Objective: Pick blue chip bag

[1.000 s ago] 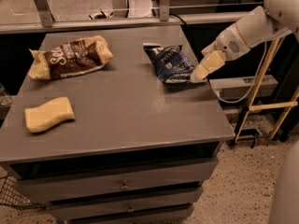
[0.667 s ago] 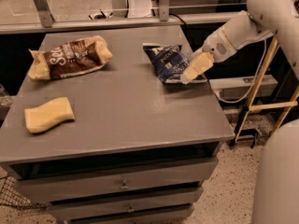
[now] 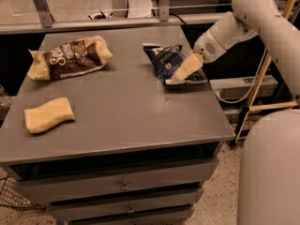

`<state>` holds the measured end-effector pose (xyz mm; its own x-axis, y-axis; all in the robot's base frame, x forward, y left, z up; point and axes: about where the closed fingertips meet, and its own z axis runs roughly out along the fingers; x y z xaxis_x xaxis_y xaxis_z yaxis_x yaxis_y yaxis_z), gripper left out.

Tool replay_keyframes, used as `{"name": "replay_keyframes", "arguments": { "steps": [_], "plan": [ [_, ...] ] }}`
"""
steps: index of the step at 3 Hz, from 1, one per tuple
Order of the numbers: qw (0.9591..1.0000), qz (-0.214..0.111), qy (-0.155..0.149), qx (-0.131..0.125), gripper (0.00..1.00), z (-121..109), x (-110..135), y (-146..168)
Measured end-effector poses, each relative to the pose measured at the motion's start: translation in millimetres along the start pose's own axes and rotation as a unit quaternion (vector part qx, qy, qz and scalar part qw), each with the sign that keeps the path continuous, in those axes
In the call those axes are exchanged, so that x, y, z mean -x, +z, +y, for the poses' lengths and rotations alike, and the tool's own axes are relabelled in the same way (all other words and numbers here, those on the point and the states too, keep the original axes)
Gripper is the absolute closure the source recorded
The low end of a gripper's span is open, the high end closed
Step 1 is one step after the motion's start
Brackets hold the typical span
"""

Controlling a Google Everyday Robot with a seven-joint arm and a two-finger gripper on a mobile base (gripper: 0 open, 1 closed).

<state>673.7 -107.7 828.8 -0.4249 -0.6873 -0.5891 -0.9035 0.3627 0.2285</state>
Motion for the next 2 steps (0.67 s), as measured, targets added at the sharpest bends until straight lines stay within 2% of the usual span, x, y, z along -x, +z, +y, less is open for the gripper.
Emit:
{"name": "replay_keyframes", "arguments": {
  "steps": [2],
  "plan": [
    [1.0000,0.000,0.000,0.000,0.64,1.3,3.3,-4.3]
  ]
}}
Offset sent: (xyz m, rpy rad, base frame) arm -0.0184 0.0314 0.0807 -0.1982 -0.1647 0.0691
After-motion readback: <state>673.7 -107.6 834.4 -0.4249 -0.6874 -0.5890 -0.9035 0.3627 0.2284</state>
